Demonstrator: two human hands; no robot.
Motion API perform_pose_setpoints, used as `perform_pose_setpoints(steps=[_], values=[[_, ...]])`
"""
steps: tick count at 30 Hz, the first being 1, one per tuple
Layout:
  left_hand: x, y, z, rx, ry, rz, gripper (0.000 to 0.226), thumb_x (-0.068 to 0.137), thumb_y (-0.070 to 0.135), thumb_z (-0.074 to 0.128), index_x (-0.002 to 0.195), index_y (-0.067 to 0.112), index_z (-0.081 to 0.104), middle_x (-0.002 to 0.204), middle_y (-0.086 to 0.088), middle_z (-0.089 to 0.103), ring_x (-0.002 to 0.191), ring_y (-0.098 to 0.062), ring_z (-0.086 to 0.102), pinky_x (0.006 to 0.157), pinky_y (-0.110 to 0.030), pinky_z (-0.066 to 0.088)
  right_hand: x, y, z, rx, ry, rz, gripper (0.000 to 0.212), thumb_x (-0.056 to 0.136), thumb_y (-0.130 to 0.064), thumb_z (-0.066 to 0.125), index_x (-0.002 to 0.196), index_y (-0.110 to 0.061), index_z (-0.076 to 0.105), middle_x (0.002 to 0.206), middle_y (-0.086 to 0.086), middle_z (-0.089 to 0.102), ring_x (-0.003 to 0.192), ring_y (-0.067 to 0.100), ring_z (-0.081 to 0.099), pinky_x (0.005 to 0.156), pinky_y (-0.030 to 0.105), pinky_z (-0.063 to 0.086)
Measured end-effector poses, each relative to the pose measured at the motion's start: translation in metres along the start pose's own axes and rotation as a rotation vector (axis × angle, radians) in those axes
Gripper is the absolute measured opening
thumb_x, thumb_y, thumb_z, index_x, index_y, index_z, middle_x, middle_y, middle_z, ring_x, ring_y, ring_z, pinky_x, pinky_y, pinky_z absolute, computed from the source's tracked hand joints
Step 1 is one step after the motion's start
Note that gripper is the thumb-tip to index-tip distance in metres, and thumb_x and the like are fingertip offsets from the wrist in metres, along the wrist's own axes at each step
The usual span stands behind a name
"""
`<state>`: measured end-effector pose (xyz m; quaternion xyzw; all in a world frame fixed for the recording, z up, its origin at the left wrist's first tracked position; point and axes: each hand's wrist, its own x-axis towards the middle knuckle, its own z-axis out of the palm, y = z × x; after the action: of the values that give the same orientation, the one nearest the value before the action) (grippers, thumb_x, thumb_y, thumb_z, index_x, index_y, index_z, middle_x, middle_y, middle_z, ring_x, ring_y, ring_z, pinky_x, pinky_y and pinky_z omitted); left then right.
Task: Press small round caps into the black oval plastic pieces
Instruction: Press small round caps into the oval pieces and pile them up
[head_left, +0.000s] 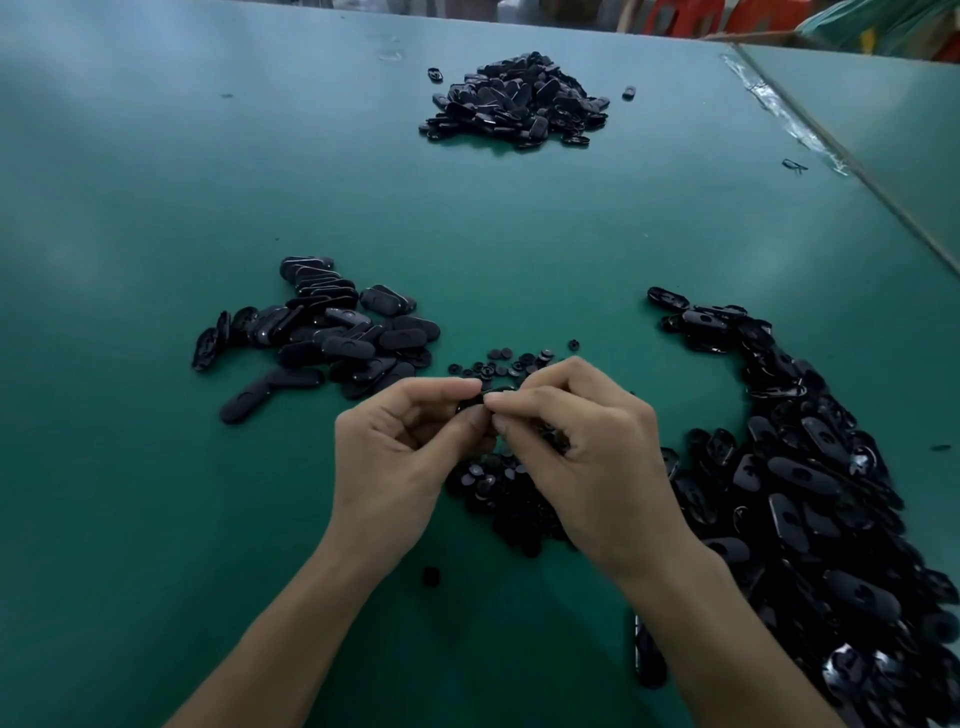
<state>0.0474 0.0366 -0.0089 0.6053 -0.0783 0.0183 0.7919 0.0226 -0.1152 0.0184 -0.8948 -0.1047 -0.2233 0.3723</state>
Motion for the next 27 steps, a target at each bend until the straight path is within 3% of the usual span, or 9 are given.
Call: perform_pose_setpoints(steps=[3, 6, 12, 17, 27], values=[[-0.001, -0.001, 0.004, 0.037, -0.010, 0.006, 0.015, 0.081, 0.011, 0.070, 0.093, 0.017, 0.075, 0.081, -0.001, 0.077, 0.071, -0.009, 0.072, 0.068, -0.018, 0.056, 0.000, -0.004, 0.000, 0.022, -0.003, 0.079, 0.011, 0.086, -0.009, 0.077, 0.094, -0.017, 0.076, 0.092, -0.007, 0.065, 0.083, 0.003, 0.062, 0.077, 0.012, 0.050], [-0.002, -0.001, 0.005, 0.054, -0.009, -0.003, 0.016, 0.083, 0.010, 0.069, 0.095, 0.017, 0.074, 0.085, 0.001, 0.078, 0.076, -0.010, 0.074, 0.072, -0.019, 0.057, 0.001, -0.008, 0.000, 0.019, -0.052, 0.134, 0.013, 0.086, -0.009, 0.076, 0.090, -0.021, 0.072, 0.089, -0.010, 0.065, 0.081, 0.004, 0.062, 0.072, 0.012, 0.049], [-0.003, -0.001, 0.004, 0.033, 0.018, -0.021, 0.016, 0.085, 0.002, 0.068, 0.098, 0.009, 0.073, 0.085, -0.006, 0.078, 0.075, -0.019, 0.076, 0.071, -0.022, 0.059, 0.001, -0.010, -0.010, 0.045, -0.028, 0.169, 0.022, 0.092, -0.009, 0.070, 0.111, -0.021, 0.073, 0.091, -0.014, 0.063, 0.087, 0.000, 0.060, 0.077, 0.005, 0.041], [-0.003, -0.002, 0.003, 0.063, 0.023, -0.019, 0.021, 0.084, -0.005, 0.070, 0.101, 0.009, 0.072, 0.084, -0.006, 0.078, 0.077, -0.021, 0.076, 0.072, -0.023, 0.059, -0.002, -0.014, -0.012, 0.130, 0.037, 0.238, 0.017, 0.088, -0.008, 0.074, 0.098, -0.021, 0.078, 0.088, -0.016, 0.073, 0.084, -0.002, 0.068, 0.076, 0.012, 0.052], [-0.003, -0.003, 0.003, 0.081, -0.003, 0.005, 0.023, 0.084, -0.006, 0.071, 0.096, 0.013, 0.073, 0.085, -0.003, 0.078, 0.078, -0.017, 0.076, 0.072, -0.021, 0.059, 0.002, -0.015, -0.006, 0.187, 0.035, 0.301, 0.017, 0.085, -0.009, 0.078, 0.094, -0.023, 0.080, 0.085, -0.016, 0.073, 0.080, -0.003, 0.069, 0.072, 0.008, 0.051]])
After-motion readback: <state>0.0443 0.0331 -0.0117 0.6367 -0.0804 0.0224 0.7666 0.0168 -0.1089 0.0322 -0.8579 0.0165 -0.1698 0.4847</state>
